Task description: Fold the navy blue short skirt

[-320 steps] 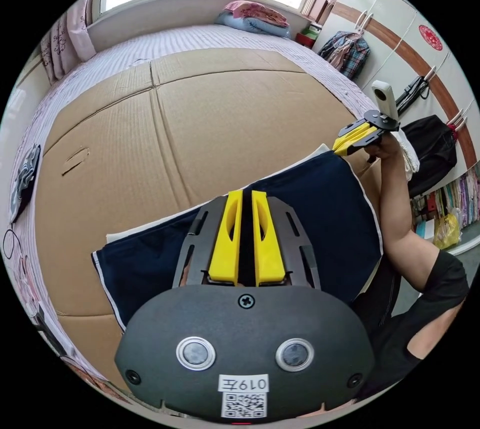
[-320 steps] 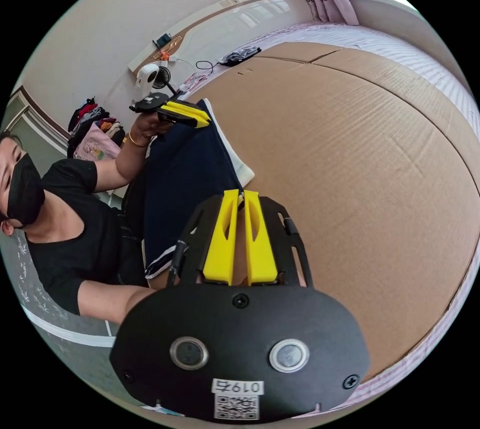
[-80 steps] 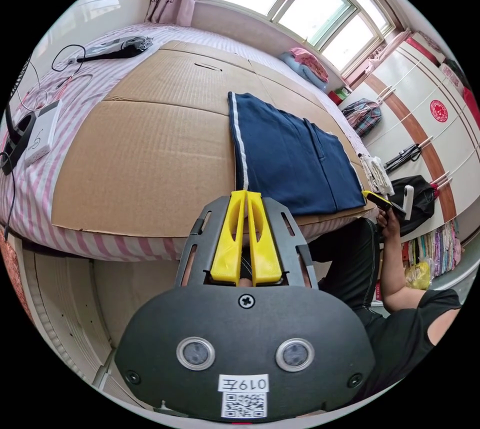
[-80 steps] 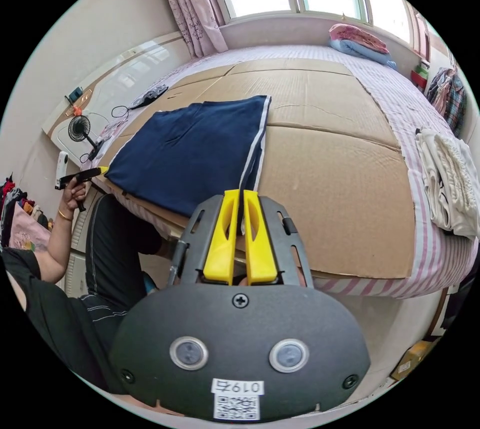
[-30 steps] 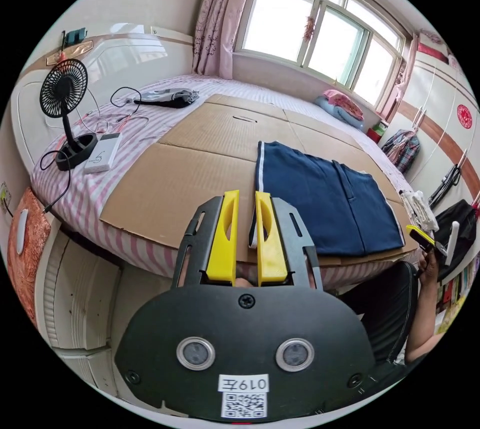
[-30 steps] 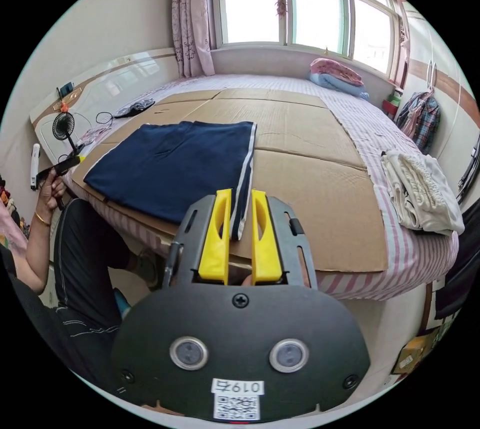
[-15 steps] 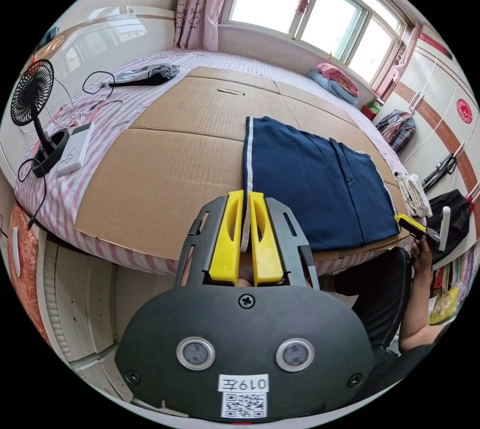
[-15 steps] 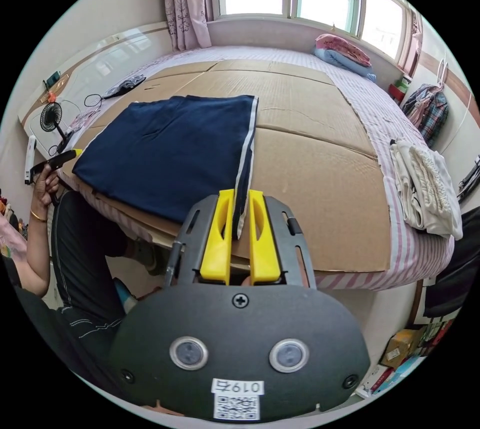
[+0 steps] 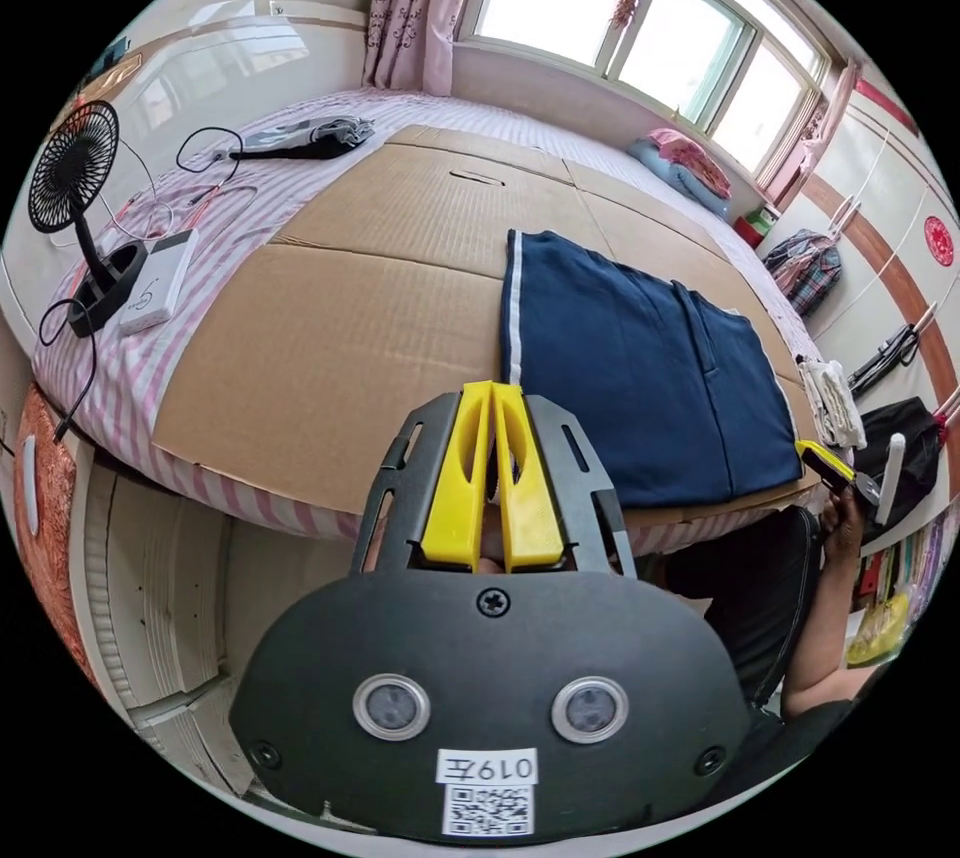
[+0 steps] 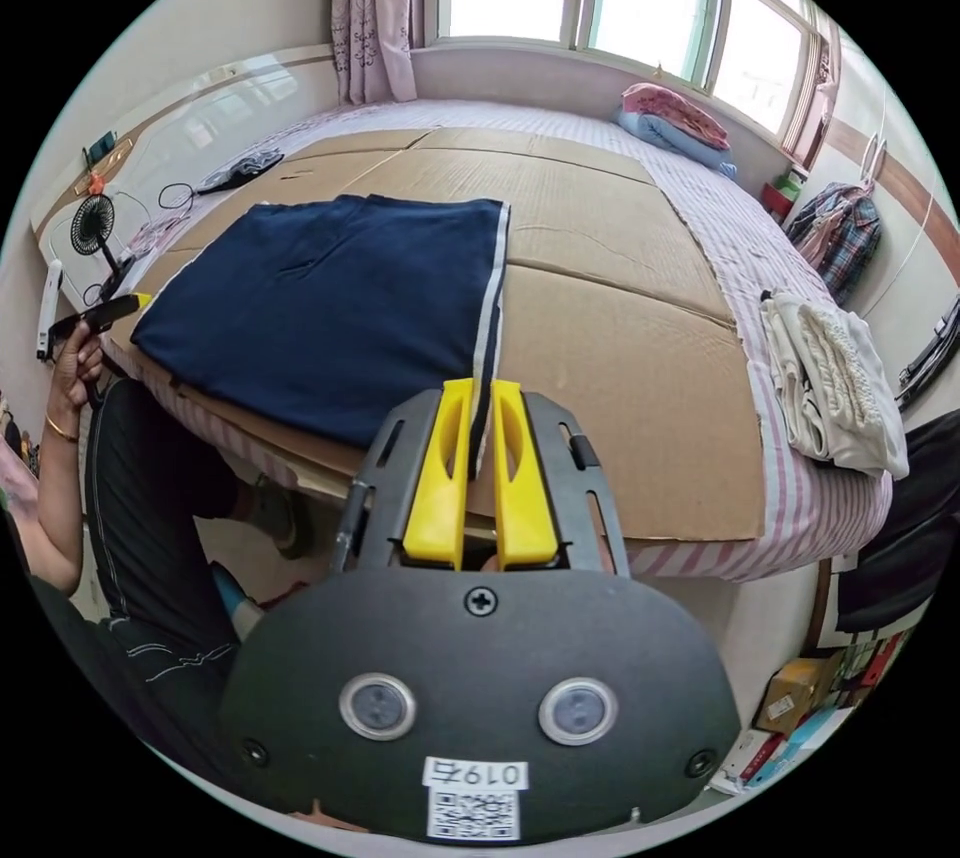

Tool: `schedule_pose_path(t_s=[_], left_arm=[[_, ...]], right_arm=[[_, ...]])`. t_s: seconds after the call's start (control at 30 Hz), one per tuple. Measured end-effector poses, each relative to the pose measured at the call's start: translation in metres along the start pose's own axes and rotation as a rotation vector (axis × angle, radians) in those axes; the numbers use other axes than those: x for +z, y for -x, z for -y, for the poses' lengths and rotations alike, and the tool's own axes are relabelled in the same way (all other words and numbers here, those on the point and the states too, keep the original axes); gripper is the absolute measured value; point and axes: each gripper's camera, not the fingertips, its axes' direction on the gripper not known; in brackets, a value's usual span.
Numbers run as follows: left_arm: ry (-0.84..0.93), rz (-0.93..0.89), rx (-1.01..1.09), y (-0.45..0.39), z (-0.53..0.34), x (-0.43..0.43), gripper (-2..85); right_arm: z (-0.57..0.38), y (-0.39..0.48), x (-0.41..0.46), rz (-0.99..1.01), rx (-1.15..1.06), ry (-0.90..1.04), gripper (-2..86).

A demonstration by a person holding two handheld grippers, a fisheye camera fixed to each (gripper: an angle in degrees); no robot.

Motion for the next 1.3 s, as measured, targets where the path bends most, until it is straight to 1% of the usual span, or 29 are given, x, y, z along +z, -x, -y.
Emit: schedule_pose_path(t_s=[0.13,0.23,0.3,0.4,0.47,0.53,0.57,0.6,0.63,0.67,0.73,0.77,0.9,0.97,1.03,1.1,1.17,1.2,1.23,1.27,1.3], left_arm=[[-0.045,-0.012,-0.015,0.003,-0.006,-0.001,0.8],[-0.067,-0.013,-0.009,0.002,-0.01,0.001,0.9],[-0.087,-0.017,-0.005,0.001,-0.012,0.003,0.9],[-0.11,-0.017,0.009,-0.001,-0.015,0.007,1.0],[-0.117,-0.004,0.017,-0.004,-0.016,0.011,1.0],[-0.125,0.009,0.027,-0.006,-0.017,0.016,1.0],[-0.13,0.012,0.036,-0.008,-0.017,0.019,1.0],[-0.137,0.015,0.042,-0.009,-0.018,0.022,1.0],[-0.14,0.015,0.045,-0.009,-0.018,0.024,1.0],[-0.142,0.011,0.053,-0.009,-0.018,0.028,1.0],[-0.135,0.008,0.06,-0.009,-0.017,0.036,1.1],[-0.129,0.007,0.065,-0.008,-0.016,0.041,1.1],[-0.106,0.002,0.077,-0.005,-0.011,0.063,1.1],[-0.109,-0.019,0.076,-0.001,-0.008,0.072,1.2],[-0.127,-0.041,0.078,0.003,-0.004,0.08,1.2],[-0.138,0.002,0.065,0.009,0.006,0.095,1.2],[-0.139,0.02,0.047,0.014,0.019,0.106,1.3],[-0.14,0.0,0.034,0.019,0.03,0.114,1.3],[-0.139,-0.017,0.027,0.021,0.036,0.118,1.4],[-0.14,-0.056,0.011,0.025,0.05,0.127,1.5],[-0.138,-0.093,0.001,0.029,0.064,0.137,1.7]], right_arm=[[-0.021,-0.002,-0.001,0.021,0.046,-0.08,-0.3],[-0.04,-0.004,-0.004,0.084,0.047,-0.153,-0.8],[-0.052,-0.001,-0.006,0.079,0.059,-0.203,-0.9],[-0.075,0.013,-0.017,0.042,0.079,-0.358,-0.9],[-0.092,0.046,-0.026,-0.026,-0.046,-0.49,-0.7],[-0.098,0.072,-0.024,-0.104,-0.129,-0.552,-0.5],[-0.1,0.084,-0.021,-0.125,-0.117,-0.589,-0.3],[-0.101,0.088,-0.019,-0.114,-0.116,-0.614,-0.2],[-0.101,0.095,-0.013,-0.059,-0.142,-0.642,0.1],[-0.097,0.1,-0.008,0.012,-0.163,-0.63,0.6],[-0.092,0.111,-0.001,0.05,-0.208,-0.629,2.1],[-0.089,0.122,0.003,0.01,-0.222,-0.646,4.1],[-0.084,0.158,0.016,-0.099,-0.316,-0.743,5.2],[-0.082,0.176,0.029,-0.198,-0.259,-0.811,9.1],[-0.078,0.186,0.043,-0.271,-0.243,-0.786,10.2],[-0.077,0.191,0.059,-0.335,-0.21,-0.776,11.9],[-0.077,0.187,0.078,-0.344,-0.178,-0.79,15.4],[-0.076,0.183,0.082,-0.346,-0.15,-0.787,16.0],[-0.072,0.174,0.088,-0.328,-0.086,-0.786,16.6],[-0.069,0.163,0.093,-0.269,-0.039,-0.789,16.9],[-0.067,0.157,0.095,-0.236,-0.023,-0.788,17.1]])
